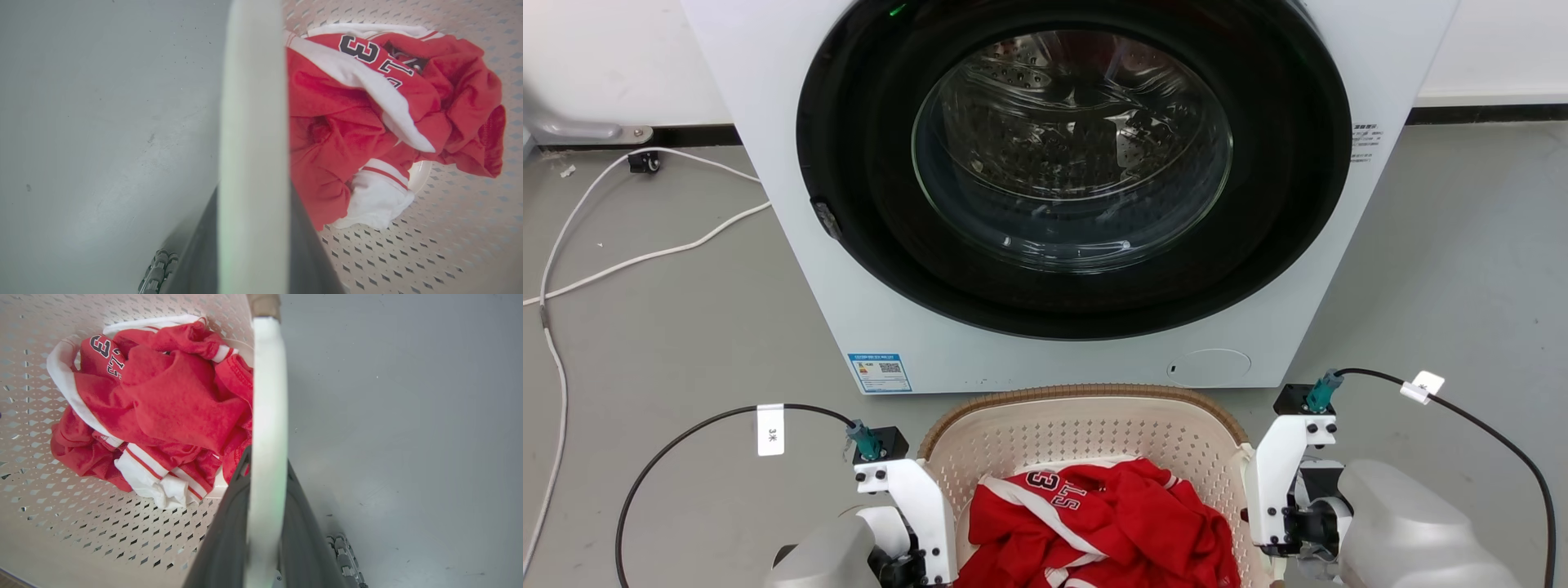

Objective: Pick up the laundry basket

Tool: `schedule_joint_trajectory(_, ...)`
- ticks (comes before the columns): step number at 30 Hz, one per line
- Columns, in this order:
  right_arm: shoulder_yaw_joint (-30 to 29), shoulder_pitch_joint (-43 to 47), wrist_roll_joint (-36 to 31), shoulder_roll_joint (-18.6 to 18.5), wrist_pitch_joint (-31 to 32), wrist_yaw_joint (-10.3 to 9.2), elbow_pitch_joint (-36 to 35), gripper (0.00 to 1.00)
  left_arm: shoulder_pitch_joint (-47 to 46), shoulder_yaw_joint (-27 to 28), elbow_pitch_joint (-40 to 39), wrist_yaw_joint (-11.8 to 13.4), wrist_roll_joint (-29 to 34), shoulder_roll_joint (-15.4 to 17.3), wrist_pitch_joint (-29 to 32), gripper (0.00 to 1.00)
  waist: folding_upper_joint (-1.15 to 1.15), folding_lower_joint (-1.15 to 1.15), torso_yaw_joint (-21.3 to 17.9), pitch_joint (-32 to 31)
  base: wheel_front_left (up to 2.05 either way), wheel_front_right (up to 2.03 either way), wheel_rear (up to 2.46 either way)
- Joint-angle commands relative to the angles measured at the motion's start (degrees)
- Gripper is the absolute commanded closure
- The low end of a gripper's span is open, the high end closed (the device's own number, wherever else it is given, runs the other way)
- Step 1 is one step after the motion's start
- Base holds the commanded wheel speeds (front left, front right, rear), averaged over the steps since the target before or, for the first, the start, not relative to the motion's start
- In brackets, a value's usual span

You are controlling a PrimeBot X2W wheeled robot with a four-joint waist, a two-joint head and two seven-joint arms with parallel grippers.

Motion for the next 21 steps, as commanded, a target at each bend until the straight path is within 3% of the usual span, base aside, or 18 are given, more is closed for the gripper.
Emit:
schedule_joint_trajectory(1,0.1,-0.47,0.68,2.66,-0.22,0.94,-1.16,1.0,-0.58,-0.35,-1.15,-1.19,-0.46,-2.31,-0.12,1.0,0.0,0.0,-0.02,-0.02,0.0,0.0,0.0)
schedule_joint_trajectory(21,0.61,-0.67,1.46,2.75,-0.37,0.94,-0.77,1.0,-0.9,-1.52,-1.29,-1.19,-1.63,-2.24,-0.65,1.0,0.0,0.0,-0.04,0.19,0.0,0.0,0.0)
